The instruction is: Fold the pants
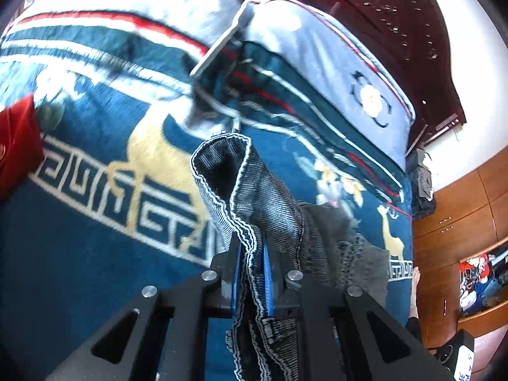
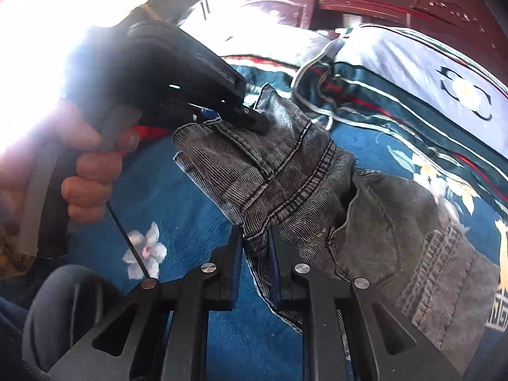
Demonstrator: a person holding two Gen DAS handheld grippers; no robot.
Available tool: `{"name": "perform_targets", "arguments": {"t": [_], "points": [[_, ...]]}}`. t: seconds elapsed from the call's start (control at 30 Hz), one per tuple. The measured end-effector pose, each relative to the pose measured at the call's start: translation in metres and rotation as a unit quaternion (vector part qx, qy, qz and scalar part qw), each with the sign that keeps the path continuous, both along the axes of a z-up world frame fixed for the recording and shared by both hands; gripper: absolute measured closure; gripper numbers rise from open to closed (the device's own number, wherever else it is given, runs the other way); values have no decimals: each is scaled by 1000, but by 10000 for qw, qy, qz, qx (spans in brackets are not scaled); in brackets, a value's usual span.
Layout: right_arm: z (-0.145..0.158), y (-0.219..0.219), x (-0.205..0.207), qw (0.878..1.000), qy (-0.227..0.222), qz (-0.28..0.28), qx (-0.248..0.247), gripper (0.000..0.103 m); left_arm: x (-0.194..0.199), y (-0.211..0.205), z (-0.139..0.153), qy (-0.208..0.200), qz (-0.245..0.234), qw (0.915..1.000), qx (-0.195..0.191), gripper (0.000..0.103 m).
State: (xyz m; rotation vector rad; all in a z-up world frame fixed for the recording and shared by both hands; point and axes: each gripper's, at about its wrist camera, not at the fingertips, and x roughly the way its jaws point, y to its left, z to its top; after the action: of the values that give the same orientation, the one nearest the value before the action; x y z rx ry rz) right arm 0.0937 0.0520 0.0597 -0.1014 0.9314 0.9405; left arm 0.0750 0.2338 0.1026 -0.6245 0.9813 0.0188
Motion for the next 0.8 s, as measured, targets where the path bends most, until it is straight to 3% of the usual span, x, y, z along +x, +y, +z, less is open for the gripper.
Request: {"name": "perform_targets", "arguments": {"t": [0.23,0.5,0.67,0.8], "points": [[13,-39,12,9986,93,-412,311,89,16,-49,42,-305,-433,9984,194,90],[15,-105,19,9929,186,-1038,543,90,45,-142,71,-493,-1159,9914,367,90],[6,-160,20,9856,299,-1548,609,91,65,-227,69,-463,-1787,9816,478,91],[-13,-201,21,9774,532,-1960,588,91,80,-301,43,-244,-2338,9701,605,91]]}}
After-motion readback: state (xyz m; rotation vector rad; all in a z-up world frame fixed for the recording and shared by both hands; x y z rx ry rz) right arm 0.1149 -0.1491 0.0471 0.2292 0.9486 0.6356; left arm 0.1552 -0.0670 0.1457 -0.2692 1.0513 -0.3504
